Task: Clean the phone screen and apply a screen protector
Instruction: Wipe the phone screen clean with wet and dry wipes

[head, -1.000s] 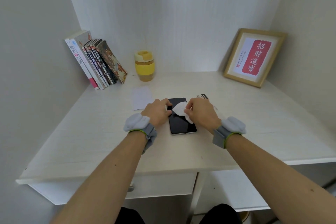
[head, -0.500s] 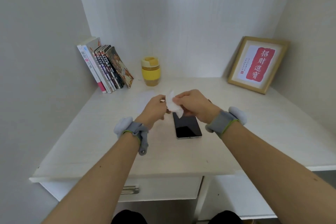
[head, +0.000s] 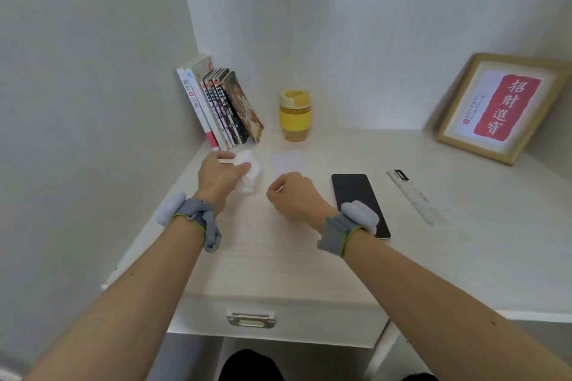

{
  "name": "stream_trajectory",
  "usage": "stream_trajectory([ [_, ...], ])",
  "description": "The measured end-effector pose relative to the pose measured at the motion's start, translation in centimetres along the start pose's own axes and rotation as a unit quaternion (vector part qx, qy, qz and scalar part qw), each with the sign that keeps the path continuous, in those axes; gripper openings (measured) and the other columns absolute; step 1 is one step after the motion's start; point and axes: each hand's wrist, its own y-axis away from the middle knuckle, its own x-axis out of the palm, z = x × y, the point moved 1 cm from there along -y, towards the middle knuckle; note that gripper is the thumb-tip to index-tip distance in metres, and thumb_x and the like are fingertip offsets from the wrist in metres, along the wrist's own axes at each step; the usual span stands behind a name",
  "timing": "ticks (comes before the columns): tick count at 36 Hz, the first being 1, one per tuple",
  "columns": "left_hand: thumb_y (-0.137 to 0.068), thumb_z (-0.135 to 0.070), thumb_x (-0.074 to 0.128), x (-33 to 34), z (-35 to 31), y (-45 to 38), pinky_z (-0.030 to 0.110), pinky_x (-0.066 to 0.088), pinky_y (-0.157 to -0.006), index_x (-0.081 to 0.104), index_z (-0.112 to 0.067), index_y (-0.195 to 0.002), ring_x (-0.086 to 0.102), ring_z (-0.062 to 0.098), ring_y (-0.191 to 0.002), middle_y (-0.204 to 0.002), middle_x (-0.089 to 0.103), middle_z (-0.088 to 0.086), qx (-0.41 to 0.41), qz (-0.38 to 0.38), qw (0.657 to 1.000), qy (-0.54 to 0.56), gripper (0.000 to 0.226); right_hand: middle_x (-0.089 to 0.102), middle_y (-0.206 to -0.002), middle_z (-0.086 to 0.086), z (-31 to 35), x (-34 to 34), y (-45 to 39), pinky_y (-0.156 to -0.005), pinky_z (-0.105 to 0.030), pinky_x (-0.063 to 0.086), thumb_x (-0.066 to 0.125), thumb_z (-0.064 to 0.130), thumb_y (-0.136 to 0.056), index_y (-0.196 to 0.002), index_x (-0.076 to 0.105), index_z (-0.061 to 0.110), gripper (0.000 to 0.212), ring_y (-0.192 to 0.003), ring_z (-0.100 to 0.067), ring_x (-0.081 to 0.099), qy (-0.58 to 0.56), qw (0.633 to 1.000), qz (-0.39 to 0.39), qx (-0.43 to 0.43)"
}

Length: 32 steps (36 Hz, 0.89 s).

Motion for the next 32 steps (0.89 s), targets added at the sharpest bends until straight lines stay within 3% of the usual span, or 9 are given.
stream_trajectory([
  [3, -0.076, -0.029, 0.078, -1.8, 0.9, -1.1, 0.047, 0.055, -0.087, 0.055, -0.02, -0.103, 0.063, 0.034, -0.099, -0.11, 0.064, 0.015, 0.017, -0.052, 0.996, -0.077, 0.037, 0.062, -0.121, -0.008, 0.3, 1.5, -0.3, -0.095, -0.038, 0.05, 0.056, 0.036, -0.095, -0.121, 0.061, 0.012, 0.036, -0.109, -0.027, 0.061, 0.065, 0.998, 0.006, -0.011],
  [9, -0.084, -0.029, 0.069, -3.7, 2.0, -2.6, 0.042, 0.049, -0.094, 0.057, -0.012, -0.114, 0.057, 0.033, -0.111, -0.118, 0.062, 0.013, 0.026, -0.104, 0.984, -0.145, 0.036, 0.063, -0.117, -0.008, 1.2, 2.6, -1.2, -0.094, -0.041, 0.05, 0.056, 0.045, -0.094, -0.121, 0.058, 0.009, 0.045, -0.107, -0.027, 0.06, 0.117, 0.993, -0.002, -0.017],
  [14, -0.087, -0.02, 0.061, -4.6, 2.4, -3.6, 0.043, 0.048, -0.096, 0.054, -0.012, -0.12, 0.057, 0.034, -0.111, -0.122, 0.06, 0.015, 0.021, -0.091, 0.979, -0.179, 0.035, 0.064, -0.119, -0.006, 1.8, 2.9, -1.7, -0.094, -0.037, 0.051, 0.061, 0.046, -0.091, -0.124, 0.06, 0.011, 0.048, -0.109, -0.025, 0.06, 0.106, 0.994, 0.015, -0.022],
  [18, -0.086, -0.013, 0.059, -4.9, 3.2, -3.7, 0.044, 0.049, -0.096, 0.051, -0.012, -0.124, 0.058, 0.035, -0.11, -0.118, 0.063, 0.016, 0.018, -0.055, 0.977, -0.204, 0.039, 0.067, -0.11, -0.005, 2.3, 3.5, -1.7, -0.091, -0.036, 0.053, 0.065, 0.047, -0.088, -0.114, 0.067, 0.011, 0.044, -0.101, -0.022, 0.063, 0.093, 0.994, 0.036, -0.047],
  [24, -0.092, -0.019, 0.051, -4.6, 3.2, -3.2, 0.044, 0.046, -0.097, 0.047, -0.01, -0.131, 0.057, 0.036, -0.111, -0.117, 0.062, 0.017, 0.047, -0.043, 0.96, -0.273, 0.04, 0.065, -0.106, -0.002, 3.5, 5.2, -1.6, -0.089, -0.036, 0.054, 0.072, 0.053, -0.079, -0.106, 0.068, 0.016, 0.045, -0.098, -0.02, 0.063, 0.093, 0.992, 0.062, -0.06],
  [26, -0.093, -0.019, 0.048, -4.7, 3.0, -2.9, 0.044, 0.047, -0.095, 0.05, -0.011, -0.129, 0.057, 0.036, -0.109, -0.116, 0.063, 0.018, 0.054, -0.051, 0.952, -0.298, 0.037, 0.065, -0.105, -0.002, 4.0, 5.6, -1.4, -0.089, -0.036, 0.054, 0.075, 0.05, -0.078, -0.105, 0.067, 0.016, 0.044, -0.097, -0.02, 0.063, 0.1, 0.991, 0.066, -0.064],
  [32, -0.09, -0.018, 0.047, -4.1, 1.9, -1.8, 0.043, 0.048, -0.094, 0.068, -0.018, -0.106, 0.058, 0.035, -0.108, -0.114, 0.066, 0.012, 0.122, -0.071, 0.932, -0.335, 0.026, 0.073, -0.094, -0.006, 4.0, 5.9, -1.3, -0.084, -0.034, 0.058, 0.071, 0.018, -0.079, -0.084, 0.076, 0.016, 0.007, -0.09, -0.023, 0.069, 0.064, 0.992, 0.085, -0.071],
])
